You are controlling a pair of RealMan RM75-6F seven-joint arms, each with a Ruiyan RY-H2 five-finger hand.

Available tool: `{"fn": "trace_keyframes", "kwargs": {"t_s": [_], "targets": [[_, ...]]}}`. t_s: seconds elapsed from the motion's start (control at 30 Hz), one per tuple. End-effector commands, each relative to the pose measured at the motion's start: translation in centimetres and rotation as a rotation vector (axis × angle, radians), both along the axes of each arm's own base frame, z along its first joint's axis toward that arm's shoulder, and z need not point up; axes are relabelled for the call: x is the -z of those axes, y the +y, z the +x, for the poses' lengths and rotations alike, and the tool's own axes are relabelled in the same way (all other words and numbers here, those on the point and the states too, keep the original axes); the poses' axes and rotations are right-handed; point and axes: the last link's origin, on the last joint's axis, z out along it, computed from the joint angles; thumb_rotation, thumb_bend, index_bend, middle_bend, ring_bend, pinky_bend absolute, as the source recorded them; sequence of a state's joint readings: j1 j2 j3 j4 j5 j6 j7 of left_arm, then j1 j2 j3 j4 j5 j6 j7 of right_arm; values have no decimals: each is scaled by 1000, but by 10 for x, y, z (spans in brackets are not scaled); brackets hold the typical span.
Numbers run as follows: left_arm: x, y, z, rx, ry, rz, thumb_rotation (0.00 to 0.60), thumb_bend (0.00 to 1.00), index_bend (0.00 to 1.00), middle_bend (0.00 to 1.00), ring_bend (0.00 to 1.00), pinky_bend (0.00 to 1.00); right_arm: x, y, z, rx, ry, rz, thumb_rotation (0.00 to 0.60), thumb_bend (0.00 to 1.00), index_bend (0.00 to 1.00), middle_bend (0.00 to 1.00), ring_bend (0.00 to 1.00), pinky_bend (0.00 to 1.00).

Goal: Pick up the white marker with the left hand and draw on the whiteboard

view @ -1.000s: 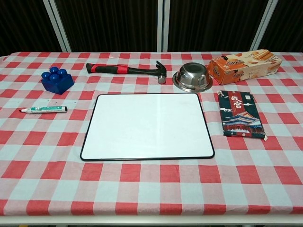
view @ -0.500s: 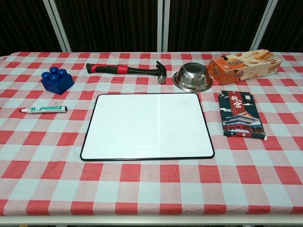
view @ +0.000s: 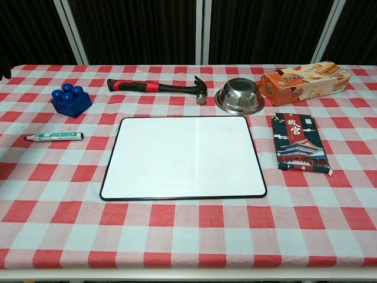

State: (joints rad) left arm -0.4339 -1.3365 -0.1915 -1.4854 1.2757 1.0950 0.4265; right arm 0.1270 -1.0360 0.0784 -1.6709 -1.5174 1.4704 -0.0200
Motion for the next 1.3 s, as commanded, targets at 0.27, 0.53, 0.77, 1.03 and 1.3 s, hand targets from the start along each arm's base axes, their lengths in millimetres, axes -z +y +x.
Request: {"fn": "trace_keyframes", "kwargs": {"t_s": [0.27, 0.53, 0.77, 1.03, 1.3], "targets": [[79, 32, 22, -87, 119, -117, 600, 201, 419, 424, 781, 1000, 3, -8, -3, 29, 7, 20, 600, 151, 0, 15, 0, 0], [100, 32, 33, -127, 120, -150, 600, 214, 449, 464, 809, 1000, 4, -9, -6, 47, 8, 24, 600, 150, 0, 15, 0, 0], [111, 36, 36, -168, 102, -164, 600, 232, 458, 474, 815, 1000, 4, -9, -8, 56, 10, 28, 600, 151, 0, 15, 0, 0], [115, 38, 35, -184, 116, -177, 600, 284, 458, 474, 816, 1000, 4, -8, -9, 65, 10, 29, 600, 150, 0, 15, 0, 0], [117, 35, 35, -185, 122, -197, 600, 319, 458, 475, 816, 1000, 4, -8, -10, 68, 10, 27, 600, 150, 0, 15, 0, 0]]}}
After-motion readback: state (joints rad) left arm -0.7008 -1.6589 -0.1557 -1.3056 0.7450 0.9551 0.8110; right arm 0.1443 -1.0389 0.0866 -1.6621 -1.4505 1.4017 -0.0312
